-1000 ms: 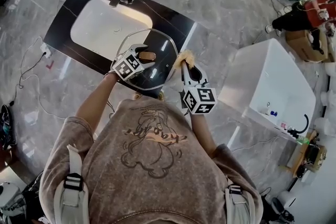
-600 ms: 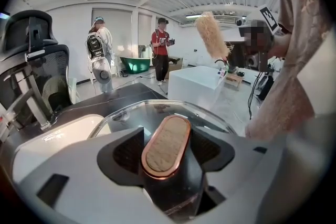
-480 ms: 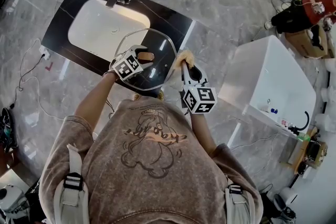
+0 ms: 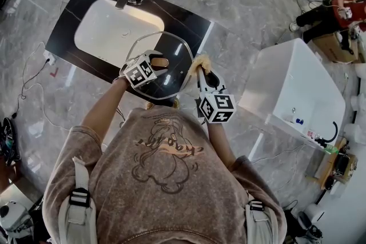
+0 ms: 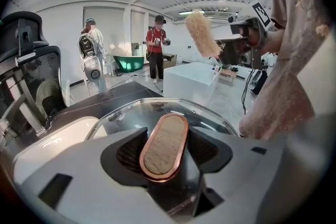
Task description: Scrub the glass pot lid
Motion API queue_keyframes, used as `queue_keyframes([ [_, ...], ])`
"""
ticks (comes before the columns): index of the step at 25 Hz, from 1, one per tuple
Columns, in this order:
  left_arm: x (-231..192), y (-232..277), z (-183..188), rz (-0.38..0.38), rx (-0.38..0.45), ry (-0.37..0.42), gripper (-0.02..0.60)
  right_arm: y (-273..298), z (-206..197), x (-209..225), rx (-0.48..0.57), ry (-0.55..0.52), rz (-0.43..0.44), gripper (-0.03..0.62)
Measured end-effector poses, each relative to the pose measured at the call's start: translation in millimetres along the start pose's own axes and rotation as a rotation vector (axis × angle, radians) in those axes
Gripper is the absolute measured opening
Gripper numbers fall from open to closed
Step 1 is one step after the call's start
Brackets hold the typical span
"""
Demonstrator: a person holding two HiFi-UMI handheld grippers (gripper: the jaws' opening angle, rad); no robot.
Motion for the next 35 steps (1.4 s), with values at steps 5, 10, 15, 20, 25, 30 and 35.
queue_keyframes([
  [5,1.9,-3.0,3.1,-0.007,-0.011,-0.002,0.244,0.8,-1.3,-0.9,-0.005,0.001,0.006,0.046],
  [10,5.2,-2.8,3.1,-0.028,-0.019,0.021,0.228,0.6,-3.4,2.0,-0.011,0.001,-0.001,0.046],
  [15,16.4,-9.0,7.0,-0.056,-0.037,0.042,0.211,-3.9,-6.1,5.6,-0.020,0.003,-0.012,0.046],
  [20,21.2,-12.7,0.3,-0.079,-0.062,0.058,0.184,-0.6,-6.1,6.7,-0.018,0.004,-0.014,0.046],
  [25,20.6,-21.7,2.1,-0.074,-0.071,0.048,0.183,0.0,-6.1,6.7,-0.017,0.000,-0.010,0.046],
  [30,16.3,-24.0,0.4,-0.063,-0.090,0.055,0.183,2.5,-6.3,6.2,-0.018,0.000,-0.008,0.046],
  [35,0.0,-38.0,20.7,-0.035,0.021,-0.119,0.183,0.2,-1.6,14.7,-0.005,-0.011,-0.036,0.046],
])
Point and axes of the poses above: the fingertips, and each gripper's own axes: y forward along the fingers, x to its right, z out of its top, the point moved 4 cm from there along -y, backward along the fingers, and after that the axes turned 3 degrees about z, right-handed, at the moved point
